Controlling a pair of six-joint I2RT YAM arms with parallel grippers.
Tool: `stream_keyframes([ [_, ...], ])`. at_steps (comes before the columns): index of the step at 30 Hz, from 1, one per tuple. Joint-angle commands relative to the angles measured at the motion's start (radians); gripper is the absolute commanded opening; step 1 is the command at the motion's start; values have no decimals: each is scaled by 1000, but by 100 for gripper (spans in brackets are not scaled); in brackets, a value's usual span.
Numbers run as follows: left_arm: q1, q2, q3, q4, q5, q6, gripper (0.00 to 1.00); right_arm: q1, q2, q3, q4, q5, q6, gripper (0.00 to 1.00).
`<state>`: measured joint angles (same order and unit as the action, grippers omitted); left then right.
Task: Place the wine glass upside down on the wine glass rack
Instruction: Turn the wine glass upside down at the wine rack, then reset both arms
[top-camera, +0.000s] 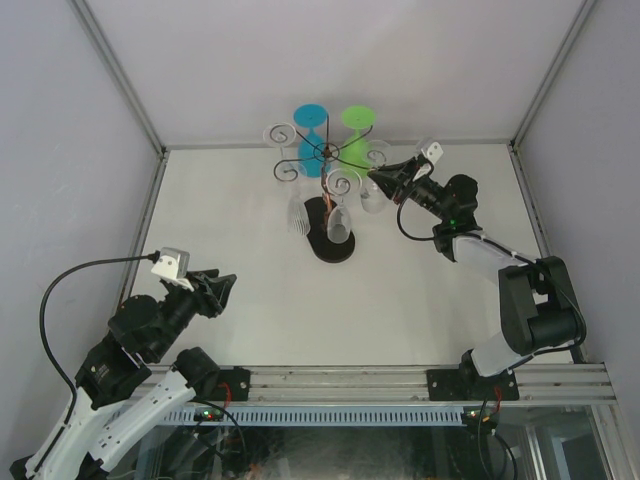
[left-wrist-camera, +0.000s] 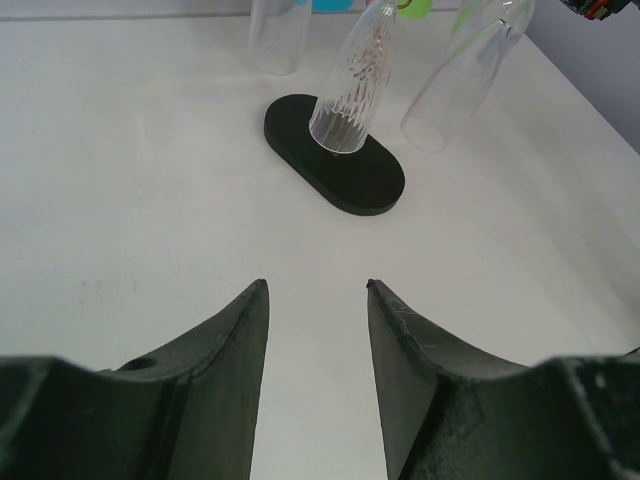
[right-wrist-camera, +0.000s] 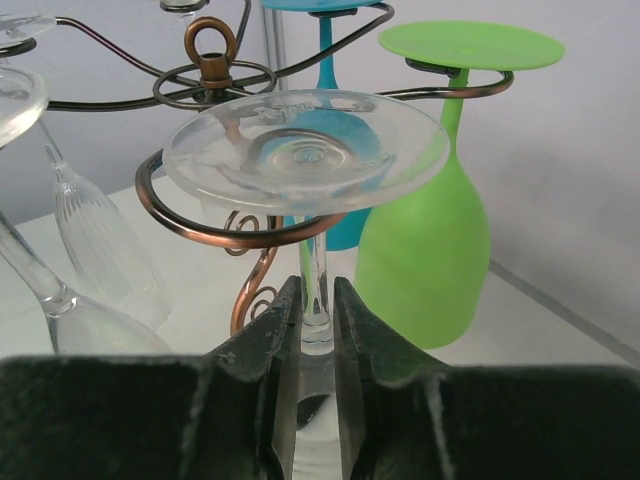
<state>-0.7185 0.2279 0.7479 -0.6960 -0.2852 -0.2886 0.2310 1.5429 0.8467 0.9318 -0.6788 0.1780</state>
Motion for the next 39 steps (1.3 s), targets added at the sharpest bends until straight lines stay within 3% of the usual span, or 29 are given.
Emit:
stream_keyframes([
  [1,5,-7,-29,49,-7,-6,49,4,-8,49,8,27,-19,17],
  [9,4,-10,-31,49,-9,-7,49,4,-38,51,-25,28,-46,30],
  [16,5,-20,-30,49,-14,-7,49,4,-101,41,-121,37,-107,50],
  [20,5,-26,-31,48,-15,-7,50,2,-153,18,-161,63,-130,55],
  [22,5,-30,-32,49,-20,-9,50,2,-187,3,-196,84,-140,64],
  [25,4,-38,-32,47,-28,-12,51,2,-253,-31,-249,124,-143,83],
  [26,5,-41,-33,46,-33,-14,52,3,-282,-41,-280,142,-145,97],
  [27,5,-45,-33,46,-41,-16,52,4,-313,-51,-320,158,-149,99],
  [32,5,-63,-35,39,-83,-28,55,13,-543,-129,-553,349,-122,100],
  [39,5,-46,-25,40,-123,-29,62,-11,-865,-193,-915,517,62,100],
])
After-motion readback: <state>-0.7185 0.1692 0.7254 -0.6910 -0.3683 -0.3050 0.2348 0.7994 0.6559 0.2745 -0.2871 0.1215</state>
